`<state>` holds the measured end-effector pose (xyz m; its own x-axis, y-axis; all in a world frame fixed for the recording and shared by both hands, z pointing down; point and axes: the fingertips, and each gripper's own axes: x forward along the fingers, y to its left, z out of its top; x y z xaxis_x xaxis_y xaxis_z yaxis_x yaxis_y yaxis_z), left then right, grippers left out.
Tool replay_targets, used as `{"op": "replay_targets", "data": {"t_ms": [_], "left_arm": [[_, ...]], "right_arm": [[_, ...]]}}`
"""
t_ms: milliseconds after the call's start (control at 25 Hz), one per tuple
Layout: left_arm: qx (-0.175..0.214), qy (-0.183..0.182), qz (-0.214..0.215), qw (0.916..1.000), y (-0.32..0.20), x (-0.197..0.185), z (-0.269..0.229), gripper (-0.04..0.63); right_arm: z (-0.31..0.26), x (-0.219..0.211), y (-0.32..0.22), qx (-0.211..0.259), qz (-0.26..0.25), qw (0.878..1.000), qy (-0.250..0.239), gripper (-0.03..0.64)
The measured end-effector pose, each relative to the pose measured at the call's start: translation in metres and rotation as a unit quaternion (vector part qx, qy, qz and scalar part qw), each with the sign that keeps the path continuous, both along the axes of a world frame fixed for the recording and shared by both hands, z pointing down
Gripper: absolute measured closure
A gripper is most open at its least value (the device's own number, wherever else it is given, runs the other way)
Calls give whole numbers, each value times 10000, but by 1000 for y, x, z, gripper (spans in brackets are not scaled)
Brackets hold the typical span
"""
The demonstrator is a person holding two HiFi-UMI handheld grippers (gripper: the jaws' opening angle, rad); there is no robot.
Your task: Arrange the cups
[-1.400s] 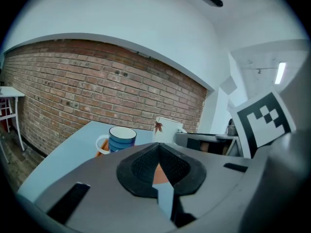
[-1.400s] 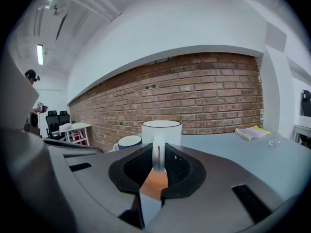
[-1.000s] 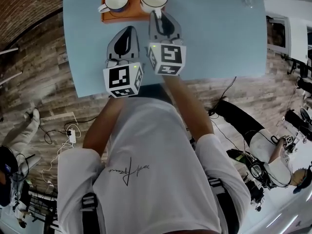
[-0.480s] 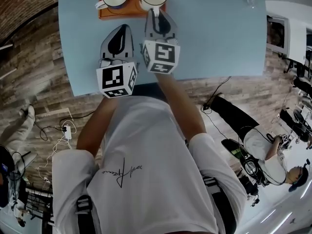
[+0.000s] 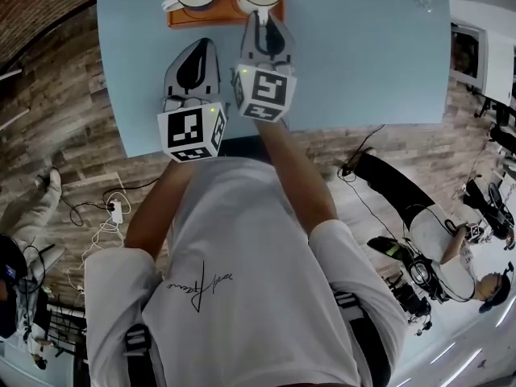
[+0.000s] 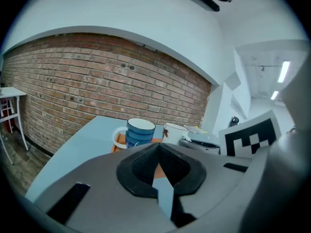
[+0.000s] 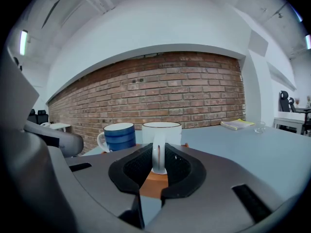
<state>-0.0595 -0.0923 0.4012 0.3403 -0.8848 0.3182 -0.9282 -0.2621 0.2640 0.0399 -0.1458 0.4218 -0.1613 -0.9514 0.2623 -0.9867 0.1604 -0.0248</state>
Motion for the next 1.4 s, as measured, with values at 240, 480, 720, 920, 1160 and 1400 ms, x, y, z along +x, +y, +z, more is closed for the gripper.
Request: {"op": "replay_targets", "data": {"t_ms": [240,480,720,920,1160,1400], "left_arm": [[-86,-19,85,9999,1,-4,10,586],[-182,-54,134,9997,1,-11,18,586],[-203,-81,105,9997,-2,-19,20,586],[-212,-79,106,9997,-1,-20,22,586],[-213,-64,78,9997,-3,-20,22,586],[-185,-45,50,9998,0,-20,23,586]], "right_arm": [[3,-6,-2,167,226,9996,66,551],[7,-7,2,199,465,9987,-7,551],[7,-10,4,231,489,9985,26,551],[8,-13,4,255,423,9988,23,551],[8,-17,5,213,223,9995,-121,540],[7,-12,15,145,146,9998,-75,514]]}}
